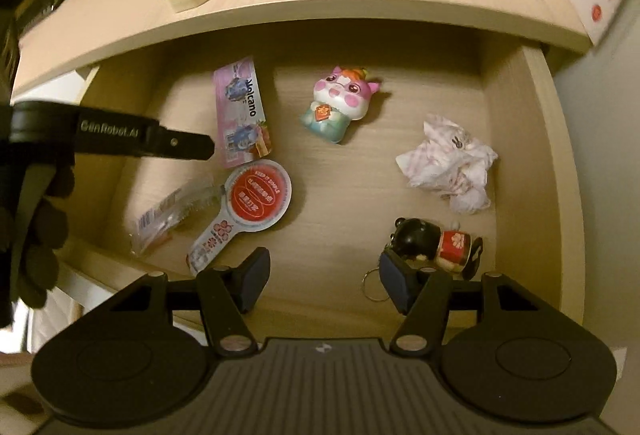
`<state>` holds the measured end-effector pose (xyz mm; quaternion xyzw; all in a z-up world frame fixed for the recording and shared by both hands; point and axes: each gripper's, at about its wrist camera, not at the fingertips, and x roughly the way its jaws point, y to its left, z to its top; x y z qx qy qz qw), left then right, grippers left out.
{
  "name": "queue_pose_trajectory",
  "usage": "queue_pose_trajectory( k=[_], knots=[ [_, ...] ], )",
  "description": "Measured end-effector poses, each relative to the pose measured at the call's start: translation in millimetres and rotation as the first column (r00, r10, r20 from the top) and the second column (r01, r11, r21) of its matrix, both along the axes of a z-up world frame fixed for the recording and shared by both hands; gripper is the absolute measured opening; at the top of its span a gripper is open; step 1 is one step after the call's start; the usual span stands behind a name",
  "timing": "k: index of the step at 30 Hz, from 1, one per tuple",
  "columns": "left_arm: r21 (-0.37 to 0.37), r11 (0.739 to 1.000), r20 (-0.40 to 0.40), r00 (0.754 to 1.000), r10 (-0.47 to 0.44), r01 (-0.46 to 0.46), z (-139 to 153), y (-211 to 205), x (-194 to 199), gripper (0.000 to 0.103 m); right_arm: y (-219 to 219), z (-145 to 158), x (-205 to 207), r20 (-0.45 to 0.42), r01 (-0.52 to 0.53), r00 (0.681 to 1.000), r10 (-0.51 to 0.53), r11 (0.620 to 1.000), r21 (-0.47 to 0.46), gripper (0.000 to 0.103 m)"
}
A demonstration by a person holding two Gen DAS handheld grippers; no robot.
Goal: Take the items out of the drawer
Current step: 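Grasp the Volcano package with the left tool while the right tool reaches toward the black doll keychain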
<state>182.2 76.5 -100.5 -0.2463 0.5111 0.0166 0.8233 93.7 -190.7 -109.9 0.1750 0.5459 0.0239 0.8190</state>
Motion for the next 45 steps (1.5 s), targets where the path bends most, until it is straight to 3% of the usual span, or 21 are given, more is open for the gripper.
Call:
queue_pose_trajectory(
  k=[4, 11, 15, 22, 27, 32, 35, 37, 39, 41, 45],
  knots=[
    [-0.026, 0.996, -0.011, 0.996, 0.087, -0.087, -2, 6, 4, 0.021, 0, 0, -13, 0.032, 0.017, 0.999, -0.017, 1.0, 0.015, 0.061],
    [-0.01, 0.989, -0.049, 0.988, 0.149, -0.15, -11, -4, 21, 0.021, 4, -4, -28, 0.028, 0.001, 1.0, -0.003, 0.998, 0.057, 0.061],
    [0.042, 0.993, -0.048, 0.993, 0.108, -0.106, -13, -18, 34, 0.02, 1, -8, -23, 0.017, -0.006, 1.0, 0.005, 0.996, 0.084, 0.062],
    [0.214, 0.977, -0.062, 0.997, 0.037, -0.022, -7, -43, 50, 0.02, -8, -9, -9, 0.026, -0.001, 1.0, -0.001, 0.997, 0.082, 0.07],
    [0.26, 0.966, -0.061, 0.998, 0.008, 0.008, -6, -47, 53, 0.02, -11, -9, -1, 0.031, 0.004, 0.999, -0.007, 0.997, 0.075, 0.075],
    [0.38, 0.92, -0.055, 0.996, -0.075, 0.091, -8, -52, 41, 0.02, -14, -10, 5, 0.023, 0.009, 1.0, -0.011, 0.997, 0.071, 0.077],
    [0.364, 0.928, -0.042, 0.997, -0.067, 0.078, -8, -49, 38, 0.02, -14, -16, 11, 0.018, 0.008, 1.0, -0.009, 0.997, 0.079, 0.077],
    [0.327, 0.943, -0.031, 0.998, -0.051, 0.059, -8, -45, 39, 0.025, -17, -22, 13, 0.011, 0.003, 1.0, -0.004, 0.996, 0.088, 0.077],
    [0.299, 0.952, -0.02, 0.998, -0.055, 0.059, -7, -45, 40, 0.043, -16, -25, 8, 0.009, -0.011, 1.0, 0.01, 0.994, 0.108, 0.081],
    [0.295, 0.953, -0.018, 0.997, -0.073, 0.075, -8, -51, 42, 0.051, -16, -28, 8, 0.015, -0.031, 0.999, 0.029, 0.993, 0.118, 0.081],
    [0.289, 0.955, -0.024, 0.997, -0.069, 0.072, -6, -51, 45, 0.053, -15, -26, 7, 0.023, -0.06, 0.998, 0.057, 0.99, 0.127, 0.081]
  ],
)
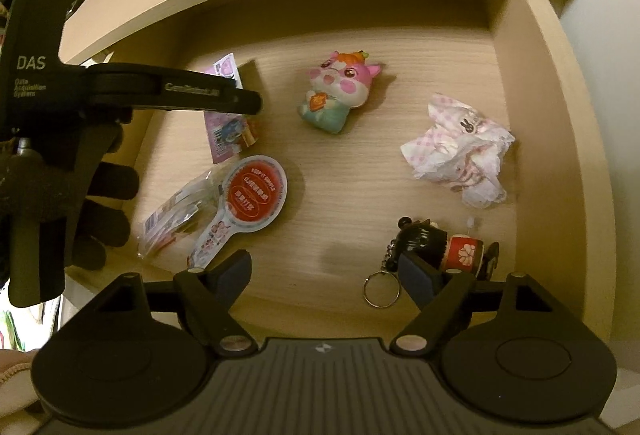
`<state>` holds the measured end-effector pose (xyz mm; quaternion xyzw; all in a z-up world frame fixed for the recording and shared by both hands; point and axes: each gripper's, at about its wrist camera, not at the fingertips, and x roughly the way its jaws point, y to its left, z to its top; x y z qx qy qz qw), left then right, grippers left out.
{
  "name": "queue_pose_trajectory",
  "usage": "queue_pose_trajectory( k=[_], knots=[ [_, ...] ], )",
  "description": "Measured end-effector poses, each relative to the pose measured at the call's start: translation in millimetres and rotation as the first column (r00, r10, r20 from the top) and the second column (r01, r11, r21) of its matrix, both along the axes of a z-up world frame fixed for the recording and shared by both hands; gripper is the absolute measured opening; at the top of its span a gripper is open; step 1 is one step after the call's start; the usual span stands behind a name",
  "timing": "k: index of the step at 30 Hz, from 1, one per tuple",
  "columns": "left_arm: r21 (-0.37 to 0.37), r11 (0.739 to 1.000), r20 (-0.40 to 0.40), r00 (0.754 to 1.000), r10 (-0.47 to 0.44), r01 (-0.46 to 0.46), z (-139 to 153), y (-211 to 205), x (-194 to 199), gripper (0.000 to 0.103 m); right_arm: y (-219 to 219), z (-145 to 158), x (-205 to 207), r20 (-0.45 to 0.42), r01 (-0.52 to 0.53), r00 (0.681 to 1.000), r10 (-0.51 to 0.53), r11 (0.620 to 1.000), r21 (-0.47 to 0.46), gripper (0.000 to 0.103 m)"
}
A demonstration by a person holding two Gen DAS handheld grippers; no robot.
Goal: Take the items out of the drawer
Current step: 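Grasp the Volcano package with the left tool while the right tool reaches toward the black doll keychain, then lift the Volcano package with the left tool while the right tool grasps the pink cat figure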
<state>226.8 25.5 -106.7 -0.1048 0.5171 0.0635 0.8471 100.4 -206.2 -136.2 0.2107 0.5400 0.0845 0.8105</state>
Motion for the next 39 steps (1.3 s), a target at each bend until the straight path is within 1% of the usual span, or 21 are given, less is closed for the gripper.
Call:
queue_pose_trajectory(
  k=[2, 4, 5, 7, 8, 10, 12, 14, 16, 18, 20, 23, 25, 27, 29, 31, 33, 35, 36, 37, 39],
  knots=[
    [-0.053, 0.997, -0.012, 0.998, 0.054, -0.054, 6, 7, -10, 0.051, 0, 1, 0, 0.006, -0.01, 1.0, 0.01, 1.0, 0.002, 0.081],
    [-0.07, 0.987, -0.046, 0.989, 0.139, -0.142, 12, 15, -18, 0.05, 1, 2, -1, 0.01, -0.018, 1.0, 0.018, 1.0, 0.001, 0.081],
    [-0.101, 0.975, -0.077, 0.979, 0.188, -0.195, 11, 22, -21, 0.05, 2, 3, -1, 0.013, -0.022, 1.0, 0.022, 1.0, -0.002, 0.081],
    [-0.173, 0.941, -0.14, 0.953, 0.27, -0.292, 5, 37, -21, 0.049, 3, 4, 0, 0.018, -0.031, 0.999, 0.031, 0.999, -0.008, 0.081],
    [-0.185, 0.929, -0.158, 0.943, 0.294, -0.32, -1, 36, -14, 0.049, 3, 5, 0, 0.019, -0.033, 0.999, 0.033, 0.999, -0.009, 0.081],
    [-0.199, 0.916, -0.182, 0.931, 0.315, -0.349, -6, 39, -8, 0.049, 4, 5, 0, 0.021, -0.035, 0.999, 0.035, 0.999, -0.014, 0.081],
    [-0.216, 0.908, -0.184, 0.929, 0.322, -0.358, -8, 38, -9, 0.049, 4, 7, -1, 0.026, -0.037, 0.999, 0.038, 0.999, -0.019, 0.081],
    [-0.2, 0.918, -0.179, 0.934, 0.31, -0.343, -10, 36, -8, 0.051, 4, 9, -1, 0.035, -0.042, 0.998, 0.043, 0.999, -0.026, 0.081],
    [-0.185, 0.928, -0.175, 0.94, 0.292, -0.323, -13, 31, -3, 0.055, 4, 11, -2, 0.045, -0.046, 0.998, 0.048, 0.998, -0.044, 0.081],
    [-0.167, 0.937, -0.163, 0.946, 0.28, -0.306, -15, 27, 1, 0.053, 6, 13, -3, 0.055, -0.053, 0.997, 0.057, 0.996, -0.071, 0.081],
    [-0.124, 0.955, -0.137, 0.958, 0.253, -0.27, -14, 21, 4, 0.053, 8, 16, -5, 0.072, -0.058, 0.995, 0.065, 0.993, -0.1, 0.081],
    [-0.092, 0.968, -0.108, 0.969, 0.223, -0.233, -12, 20, 6, 0.052, 11, 22, -9, 0.104, -0.046, 0.993, 0.061, 0.989, -0.138, 0.081],
    [-0.057, 0.98, -0.086, 0.979, 0.184, -0.189, -12, 18, 7, 0.049, 13, 26, -11, 0.14, -0.022, 0.989, 0.045, 0.987, -0.161, 0.081],
    [-0.032, 0.989, -0.096, 0.986, 0.139, -0.142, -11, 16, 7, 0.047, 14, 33, -15, 0.208, 0.034, 0.978, 0.009, 0.979, -0.202, 0.081],
    [-0.038, 0.993, -0.109, 0.988, 0.111, -0.116, -9, 17, 5, 0.047, 12, 41, -17, 0.257, 0.098, 0.966, -0.035, 0.967, -0.236, 0.086],
    [-0.056, 0.996, -0.129, 0.989, 0.066, -0.074, -8, 18, 0, 0.046, 7, 48, -14, 0.266, 0.134, 0.962, -0.065, 0.958, -0.253, 0.088],
    [-0.111, 0.993, -0.146, 0.989, 0.01, -0.026, -6, 22, -10, 0.046, 0, 52, -8, 0.248, 0.166, 0.963, -0.109, 0.96, -0.224, 0.089],
    [-0.124, 0.992, -0.151, 0.987, -0.048, 0.03, -2, 23, -23, 0.046, -6, 53, 2, 0.233, 0.179, 0.963, -0.134, 0.966, -0.185, 0.089],
    [-0.12, 0.992, -0.153, 0.986, -0.065, 0.046, 0, 24, -29, 0.046, -6, 52, 10, 0.22, 0.171, 0.967, -0.127, 0.966, -0.192, 0.089],
    [-0.125, 0.991, -0.153, 0.986, -0.073, 0.054, 2, 27, -33, 0.046, -3, 49, 22, 0.19, 0.153, 0.976, -0.111, 0.962, -0.226, 0.089],
    [-0.162, 0.986, -0.154, 0.986, -0.068, 0.043, 9, 34, -46, 0.046, 3, 44, 49, 0.152, 0.12, 0.985, -0.08, 0.954, -0.275, 0.089]
  ],
)
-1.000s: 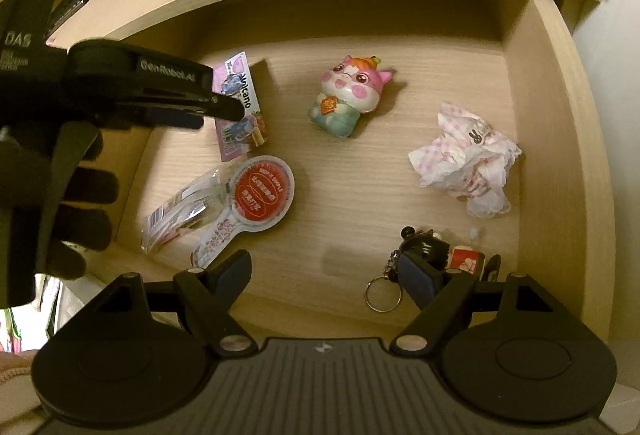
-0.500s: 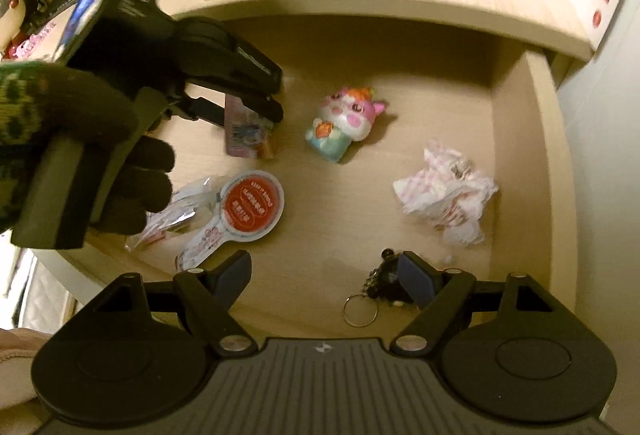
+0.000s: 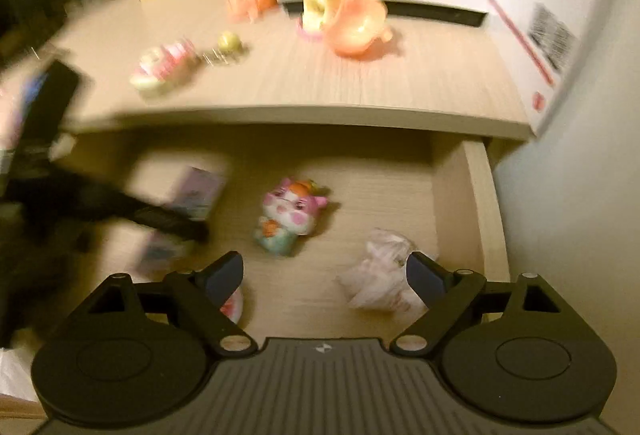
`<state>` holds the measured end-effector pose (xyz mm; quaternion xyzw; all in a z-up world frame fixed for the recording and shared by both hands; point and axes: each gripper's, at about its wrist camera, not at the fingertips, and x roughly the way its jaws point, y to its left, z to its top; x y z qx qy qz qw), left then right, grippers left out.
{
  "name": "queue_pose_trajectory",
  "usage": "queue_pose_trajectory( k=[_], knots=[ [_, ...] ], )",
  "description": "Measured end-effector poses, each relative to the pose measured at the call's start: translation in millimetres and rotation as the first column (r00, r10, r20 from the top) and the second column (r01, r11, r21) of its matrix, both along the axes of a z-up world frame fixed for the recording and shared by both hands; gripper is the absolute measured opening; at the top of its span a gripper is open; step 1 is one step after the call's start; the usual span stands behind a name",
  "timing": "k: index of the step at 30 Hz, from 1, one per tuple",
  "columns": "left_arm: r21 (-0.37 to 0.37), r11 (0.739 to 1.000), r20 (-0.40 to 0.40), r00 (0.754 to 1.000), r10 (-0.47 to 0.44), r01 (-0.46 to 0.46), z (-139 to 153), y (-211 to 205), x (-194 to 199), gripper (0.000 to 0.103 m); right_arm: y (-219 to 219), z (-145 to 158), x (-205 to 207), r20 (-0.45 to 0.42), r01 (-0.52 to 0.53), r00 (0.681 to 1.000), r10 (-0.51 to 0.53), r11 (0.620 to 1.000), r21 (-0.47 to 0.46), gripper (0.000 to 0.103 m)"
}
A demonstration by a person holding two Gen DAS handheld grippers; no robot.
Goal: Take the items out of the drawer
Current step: 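Lift the Volcano package with the left tool while the right tool grasps the pink cat figure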
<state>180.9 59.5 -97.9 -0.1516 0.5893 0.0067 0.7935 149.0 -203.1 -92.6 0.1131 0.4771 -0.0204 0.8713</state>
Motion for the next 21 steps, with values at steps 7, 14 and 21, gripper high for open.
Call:
queue_pose_trajectory(
  k=[7, 14, 21],
  knots=[
    [-0.104, 0.995, 0.002, 1.0, -0.002, 0.002, 8, 19, -3, 0.046, 14, -27, 65, -0.056, -0.069, 0.996, 0.072, 0.996, 0.057, 0.081],
    [-0.124, 0.992, 0.016, 1.0, 0.025, -0.022, 12, 32, -5, 0.046, 24, -49, 87, -0.138, -0.101, 0.985, 0.105, 0.994, 0.041, 0.065],
    [-0.115, 0.993, 0.035, 0.999, -0.014, 0.018, 16, 26, -8, 0.046, 24, -39, 81, -0.14, -0.14, 0.979, 0.145, 0.989, 0.048, 0.048]
  ],
)
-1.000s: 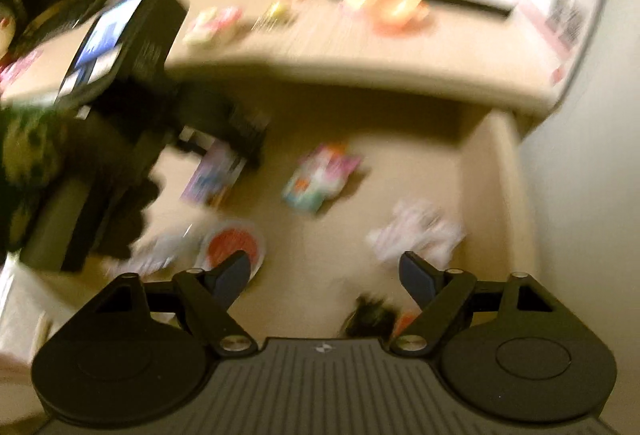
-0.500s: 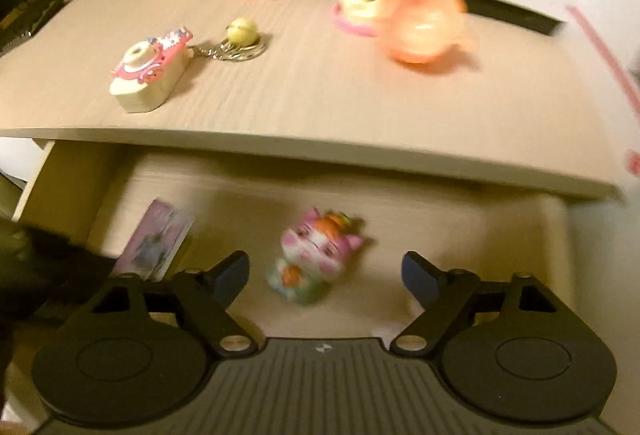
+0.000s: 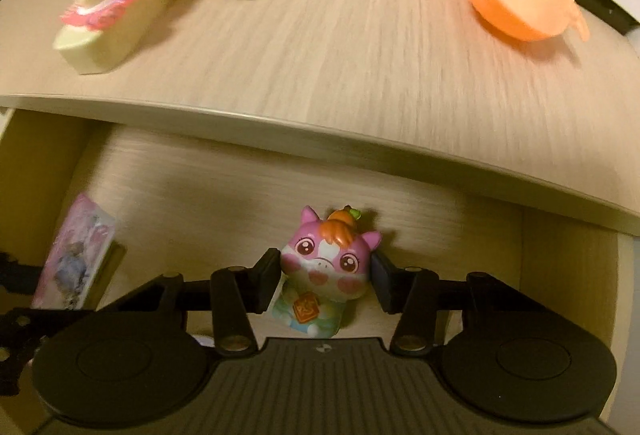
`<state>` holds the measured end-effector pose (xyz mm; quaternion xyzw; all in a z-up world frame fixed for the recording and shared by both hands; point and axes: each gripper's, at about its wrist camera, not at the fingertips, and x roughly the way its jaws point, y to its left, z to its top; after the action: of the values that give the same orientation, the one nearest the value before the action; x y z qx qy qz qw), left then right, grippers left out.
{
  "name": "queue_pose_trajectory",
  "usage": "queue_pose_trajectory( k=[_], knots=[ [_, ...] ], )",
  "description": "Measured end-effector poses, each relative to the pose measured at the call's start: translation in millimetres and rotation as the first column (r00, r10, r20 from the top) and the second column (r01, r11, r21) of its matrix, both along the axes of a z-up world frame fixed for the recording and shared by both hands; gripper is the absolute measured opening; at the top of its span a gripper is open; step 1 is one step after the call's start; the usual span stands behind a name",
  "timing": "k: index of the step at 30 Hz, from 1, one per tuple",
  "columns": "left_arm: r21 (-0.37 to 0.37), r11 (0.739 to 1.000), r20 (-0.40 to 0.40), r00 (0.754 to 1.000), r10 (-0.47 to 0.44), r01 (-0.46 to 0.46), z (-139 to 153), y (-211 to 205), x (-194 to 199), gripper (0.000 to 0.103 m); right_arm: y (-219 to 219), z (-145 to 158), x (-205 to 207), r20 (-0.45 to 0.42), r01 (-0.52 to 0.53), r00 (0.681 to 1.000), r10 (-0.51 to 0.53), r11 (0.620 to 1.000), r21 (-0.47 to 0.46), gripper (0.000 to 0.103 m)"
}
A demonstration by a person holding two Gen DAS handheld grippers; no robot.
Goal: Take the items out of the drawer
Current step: 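Lift the Volcano package with the left tool while the right tool grasps the pink cat figure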
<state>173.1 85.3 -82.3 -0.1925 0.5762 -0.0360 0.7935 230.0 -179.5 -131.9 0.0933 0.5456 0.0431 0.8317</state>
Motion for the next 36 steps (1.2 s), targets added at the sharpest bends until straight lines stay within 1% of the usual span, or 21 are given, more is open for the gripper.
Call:
queue_pose_trajectory(
  k=[3, 5, 8, 10, 12, 14, 17, 18, 20, 22, 24, 25, 26, 28, 30, 32, 36],
  knots=[
    [0.008, 0.999, 0.009, 0.999, -0.044, 0.044, 4, -8, -4, 0.046, -2, 15, -19, 0.009, 0.0, 1.0, 0.0, 1.0, 0.023, 0.048],
    [0.012, 0.996, 0.023, 0.995, -0.094, 0.094, 8, -17, -7, 0.046, -2, 26, -37, 0.009, 0.002, 1.0, -0.002, 0.999, 0.046, 0.048],
    [0.028, 0.982, 0.078, 0.979, -0.187, 0.185, 24, -33, -13, 0.046, -5, 41, -61, 0.026, 0.005, 1.0, -0.007, 0.998, 0.063, 0.047],
    [0.022, 0.974, 0.122, 0.967, -0.225, 0.224, 43, -36, -20, 0.046, -11, 56, -73, 0.052, 0.031, 0.998, -0.035, 0.997, 0.075, 0.047],
    [0.011, 0.969, 0.185, 0.952, -0.245, 0.248, 71, -33, -24, 0.046, -21, 75, -82, 0.093, 0.06, 0.993, -0.068, 0.995, 0.085, 0.047],
    [0.018, 0.967, 0.263, 0.932, -0.249, 0.253, 99, -28, -22, 0.046, -33, 100, -82, 0.16, 0.08, 0.983, -0.091, 0.994, 0.073, 0.047],
    [0.03, 0.975, 0.384, 0.898, -0.215, 0.22, 138, -13, -6, 0.046, -48, 141, -81, 0.283, 0.132, 0.949, -0.142, 0.99, 0.054, 0.047],
    [0.032, 0.978, 0.414, 0.888, -0.2, 0.205, 148, -7, 0, 0.046, -51, 151, -63, 0.311, 0.152, 0.937, -0.16, 0.987, 0.05, 0.047],
    [0.045, 0.987, 0.459, 0.875, -0.156, 0.152, 155, 7, 23, 0.046, -65, 165, -55, 0.36, 0.194, 0.912, -0.196, 0.98, 0.042, 0.047],
    [0.051, 0.993, 0.468, 0.876, -0.12, 0.109, 150, 19, 51, 0.046, -77, 168, -40, 0.382, 0.241, 0.895, -0.229, 0.97, 0.018, 0.047],
    [0.051, 0.995, 0.448, 0.888, -0.103, 0.09, 139, 29, 74, 0.046, -90, 164, -30, 0.375, 0.285, 0.888, -0.266, 0.958, 0.004, 0.047],
    [0.052, 0.996, 0.429, 0.899, -0.089, 0.074, 130, 33, 89, 0.046, -93, 158, -22, 0.368, 0.302, 0.887, -0.277, 0.953, -0.009, 0.047],
    [0.052, 0.997, 0.411, 0.908, -0.08, 0.064, 122, 37, 101, 0.046, -95, 154, -15, 0.364, 0.315, 0.888, -0.279, 0.948, -0.041, 0.047],
    [0.045, 0.997, 0.377, 0.923, -0.075, 0.062, 106, 45, 125, 0.046, -94, 142, 1, 0.367, 0.33, 0.894, -0.257, 0.932, -0.151, 0.047],
    [0.035, 0.997, 0.338, 0.938, -0.073, 0.065, 91, 51, 145, 0.046, -96, 128, 13, 0.365, 0.333, 0.897, -0.249, 0.924, -0.187, 0.047],
    [0.022, 0.998, 0.306, 0.95, -0.06, 0.056, 75, 54, 160, 0.046, -106, 114, 25, 0.34, 0.342, 0.9, -0.272, 0.925, -0.167, 0.047],
    [0.013, 0.998, 0.281, 0.957, -0.068, 0.067, 61, 55, 177, 0.046, -119, 88, 46, 0.294, 0.329, 0.91, -0.291, 0.94, -0.089, 0.047]
  ],
)
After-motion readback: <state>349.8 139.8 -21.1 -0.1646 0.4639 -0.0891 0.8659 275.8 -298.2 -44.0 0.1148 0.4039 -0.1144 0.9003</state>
